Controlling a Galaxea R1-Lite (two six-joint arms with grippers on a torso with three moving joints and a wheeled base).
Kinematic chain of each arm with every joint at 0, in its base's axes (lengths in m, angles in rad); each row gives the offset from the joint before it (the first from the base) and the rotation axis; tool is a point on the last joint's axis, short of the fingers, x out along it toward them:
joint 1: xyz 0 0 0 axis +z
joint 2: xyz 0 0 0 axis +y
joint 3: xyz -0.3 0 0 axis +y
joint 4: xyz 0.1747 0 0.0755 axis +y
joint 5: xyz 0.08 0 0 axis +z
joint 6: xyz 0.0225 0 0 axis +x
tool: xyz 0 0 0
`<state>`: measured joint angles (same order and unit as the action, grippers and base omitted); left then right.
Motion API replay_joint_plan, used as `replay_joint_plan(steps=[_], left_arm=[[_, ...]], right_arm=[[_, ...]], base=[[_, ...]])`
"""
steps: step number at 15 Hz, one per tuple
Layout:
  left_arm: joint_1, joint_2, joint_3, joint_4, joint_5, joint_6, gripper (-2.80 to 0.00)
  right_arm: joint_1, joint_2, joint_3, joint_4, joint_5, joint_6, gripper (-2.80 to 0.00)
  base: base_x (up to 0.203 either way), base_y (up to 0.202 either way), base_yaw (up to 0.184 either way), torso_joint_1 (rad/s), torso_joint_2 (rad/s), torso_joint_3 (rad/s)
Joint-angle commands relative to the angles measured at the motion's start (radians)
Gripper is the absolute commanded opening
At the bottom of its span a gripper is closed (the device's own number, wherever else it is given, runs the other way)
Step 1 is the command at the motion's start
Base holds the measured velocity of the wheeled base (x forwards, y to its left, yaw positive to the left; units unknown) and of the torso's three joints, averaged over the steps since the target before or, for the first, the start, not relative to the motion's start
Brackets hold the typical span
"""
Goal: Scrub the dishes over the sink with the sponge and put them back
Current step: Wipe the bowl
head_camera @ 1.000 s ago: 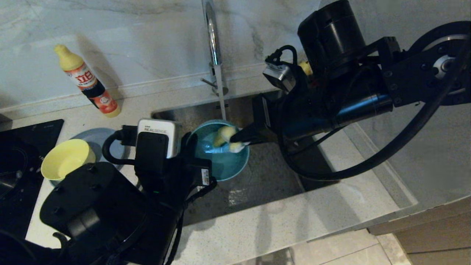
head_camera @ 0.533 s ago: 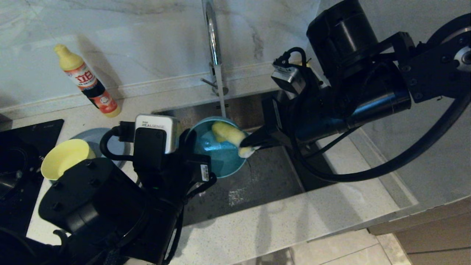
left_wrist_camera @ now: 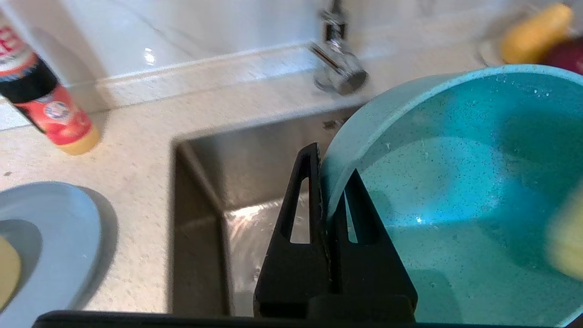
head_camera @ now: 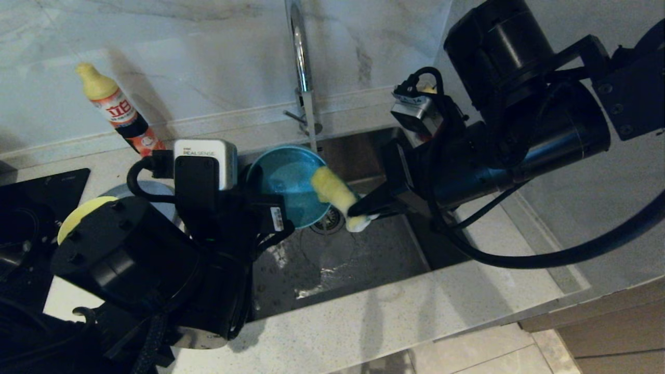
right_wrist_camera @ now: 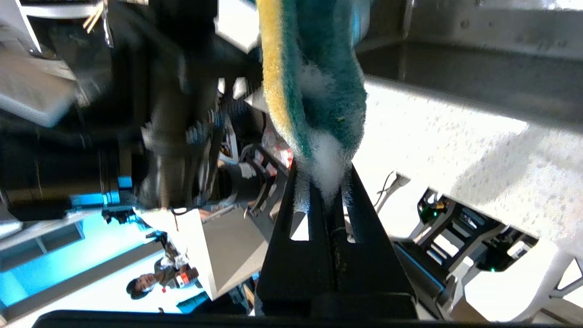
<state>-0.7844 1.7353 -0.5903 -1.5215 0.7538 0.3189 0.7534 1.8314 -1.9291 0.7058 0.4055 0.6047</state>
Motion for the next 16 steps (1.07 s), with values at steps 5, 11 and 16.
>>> replay_joint_plan(steps=[5, 11, 16], left_arm=[[0.09, 0.054, -0.066, -0.009, 0.003, -0.006, -2.8], [0.133, 0.081, -0.078, 0.119, 0.029, -0.051, -2.8], [0.17, 0.07, -0.218, 0.56, 0.008, -0.239, -2.8]], right_arm=[[0.02, -0.097, 0.026, 0.029, 0.002, -0.003, -2.8], [0.002, -0.215, 0.08, 0.029, -0.002, -0.057, -2.8], [-0.059, -0.252, 0.135, 0.027, -0.007, -0.085, -2.8]], base=[[0.0, 0.0, 0.0, 0.0, 0.0, 0.0], [0.0, 0.0, 0.0, 0.0, 0.0, 0.0], [0.0, 0.0, 0.0, 0.0, 0.0, 0.0]])
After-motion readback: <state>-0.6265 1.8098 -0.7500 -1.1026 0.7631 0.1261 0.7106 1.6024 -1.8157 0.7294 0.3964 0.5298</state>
